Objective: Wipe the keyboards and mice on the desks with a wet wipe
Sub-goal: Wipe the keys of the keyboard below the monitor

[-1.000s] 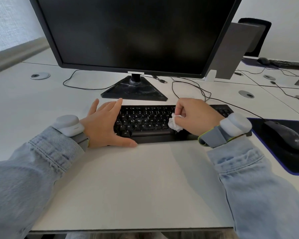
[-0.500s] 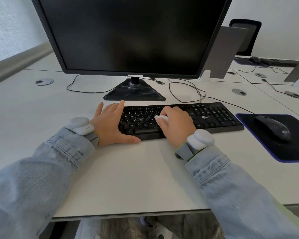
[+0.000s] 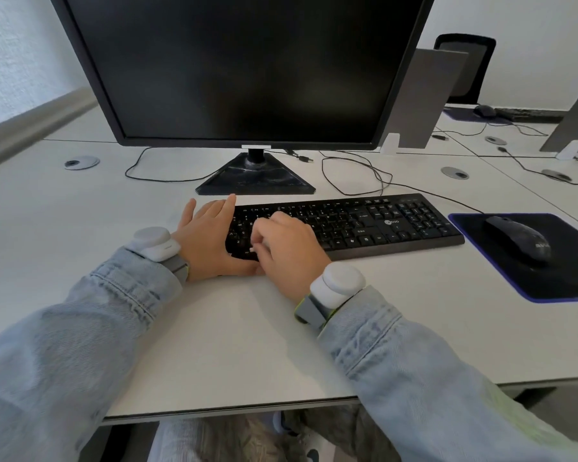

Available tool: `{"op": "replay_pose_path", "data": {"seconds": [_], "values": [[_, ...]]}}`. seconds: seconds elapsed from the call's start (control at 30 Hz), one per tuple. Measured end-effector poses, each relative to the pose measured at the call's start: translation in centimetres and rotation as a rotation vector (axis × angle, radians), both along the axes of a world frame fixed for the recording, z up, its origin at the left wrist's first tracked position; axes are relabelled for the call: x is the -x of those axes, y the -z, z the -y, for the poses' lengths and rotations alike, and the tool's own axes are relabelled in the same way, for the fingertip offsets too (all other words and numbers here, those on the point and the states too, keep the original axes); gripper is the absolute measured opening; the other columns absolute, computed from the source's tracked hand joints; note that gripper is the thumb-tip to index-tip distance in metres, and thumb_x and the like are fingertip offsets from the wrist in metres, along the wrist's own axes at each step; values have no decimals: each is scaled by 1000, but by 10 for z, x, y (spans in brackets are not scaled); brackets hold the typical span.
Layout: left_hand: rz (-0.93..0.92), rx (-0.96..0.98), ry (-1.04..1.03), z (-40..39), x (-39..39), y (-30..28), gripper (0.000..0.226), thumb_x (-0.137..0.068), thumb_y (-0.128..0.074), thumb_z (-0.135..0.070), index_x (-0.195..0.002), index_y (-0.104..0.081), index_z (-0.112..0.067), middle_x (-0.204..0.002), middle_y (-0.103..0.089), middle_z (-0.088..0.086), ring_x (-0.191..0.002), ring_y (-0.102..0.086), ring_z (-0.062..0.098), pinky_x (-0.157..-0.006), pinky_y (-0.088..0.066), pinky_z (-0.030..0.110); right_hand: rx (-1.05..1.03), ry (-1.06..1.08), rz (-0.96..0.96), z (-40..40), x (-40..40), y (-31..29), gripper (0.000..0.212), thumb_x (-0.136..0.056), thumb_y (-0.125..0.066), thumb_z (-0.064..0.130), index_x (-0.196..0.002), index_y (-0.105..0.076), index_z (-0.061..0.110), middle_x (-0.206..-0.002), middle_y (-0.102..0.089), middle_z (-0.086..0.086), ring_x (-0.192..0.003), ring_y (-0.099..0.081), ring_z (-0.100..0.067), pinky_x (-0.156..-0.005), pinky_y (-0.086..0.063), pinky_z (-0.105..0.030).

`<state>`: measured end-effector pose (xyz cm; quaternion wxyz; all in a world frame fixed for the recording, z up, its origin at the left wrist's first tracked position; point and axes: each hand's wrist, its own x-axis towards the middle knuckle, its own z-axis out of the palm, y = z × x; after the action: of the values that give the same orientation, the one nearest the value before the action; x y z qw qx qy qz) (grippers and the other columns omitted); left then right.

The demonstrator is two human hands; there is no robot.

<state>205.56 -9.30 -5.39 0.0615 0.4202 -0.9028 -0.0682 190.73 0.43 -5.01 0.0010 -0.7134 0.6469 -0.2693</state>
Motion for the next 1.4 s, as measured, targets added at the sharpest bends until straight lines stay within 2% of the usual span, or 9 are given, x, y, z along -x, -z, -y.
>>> {"op": "replay_pose_path", "data": {"seconds": [0.17, 0.3, 0.5, 0.67, 0.73, 0.93, 1.0, 1.23, 1.4], "values": [[26, -10, 0, -1, -2, -1, 155, -42, -33, -104, -160, 3, -10, -167, -13, 3, -154, -8, 19, -125, 8, 49, -42, 297, 60, -3, 40, -6, 14, -90, -51, 19, -103, -56, 15, -100, -63, -7, -93, -59, -31, -83, -47, -44], [23, -22, 8, -1, -2, -2, 154, -43, -34, -104, -160, 3, -10, -167, -12, 3, -154, -7, 20, -125, 8, 49, -79, 536, 69, -8, 83, -7, 11, -89, -53, 22, -91, -62, 16, -94, -65, -6, -90, -61, -30, -80, -51, -40], [17, -13, -1, -4, -2, -4, 154, -42, -35, -103, -160, 1, -11, -166, -14, 2, -154, -8, 19, -125, 8, 49, -40, 283, 145, 0, 44, -1, 7, -90, -55, 23, -92, -58, 19, -88, -62, -3, -87, -58, -27, -82, -48, -42], [7, -12, -12, -5, 1, -4, 151, -43, -36, -97, -159, 0, -8, -165, -18, 3, -153, -11, 19, -125, 7, 49, -103, 20, 129, -4, 2, -3, 7, -91, -54, 21, -98, -56, 19, -97, -56, -1, -92, -54, -23, -87, -44, -43], [5, -13, -15, -4, 1, -4, 153, -41, -36, -99, -160, 0, -9, -165, -18, 3, -154, -10, 19, -125, 7, 49, -123, 38, 123, -9, 5, -6, 6, -90, -54, 20, -96, -55, 20, -95, -56, -1, -90, -54, -24, -86, -45, -43], [13, -27, 1, -3, -3, -4, 155, -42, -34, -104, -160, 1, -10, -166, -14, 3, -155, -7, 20, -124, 9, 49, -131, 497, -4, -20, 52, -8, 11, -91, -50, 28, -96, -52, 18, -92, -62, -3, -91, -57, -32, -83, -43, -42], [14, -21, 4, -2, -2, -3, 154, -42, -34, -104, -160, 1, -11, -167, -14, 3, -155, -7, 20, -124, 10, 49, -103, 474, -18, -20, 48, -7, 10, -91, -49, 27, -96, -52, 18, -93, -61, -3, -91, -56, -31, -82, -41, -41], [13, -25, -3, -2, 0, -4, 167, -29, -25, -111, -159, 1, -10, -166, -14, 2, -154, -8, 19, -125, 8, 48, -67, 25, 122, -6, 7, -2, 4, -92, -55, 25, -93, -52, 22, -87, -57, 3, -84, -54, -23, -83, -45, -44], [18, -24, 1, 0, -1, -2, 165, -31, -22, -111, -160, 3, -12, -167, -13, 1, -154, -6, 19, -124, 10, 47, -34, 224, 19, -7, 23, -7, 5, -93, -49, 24, -94, -49, 19, -94, -58, 0, -89, -53, -26, -83, -41, -42]]}}
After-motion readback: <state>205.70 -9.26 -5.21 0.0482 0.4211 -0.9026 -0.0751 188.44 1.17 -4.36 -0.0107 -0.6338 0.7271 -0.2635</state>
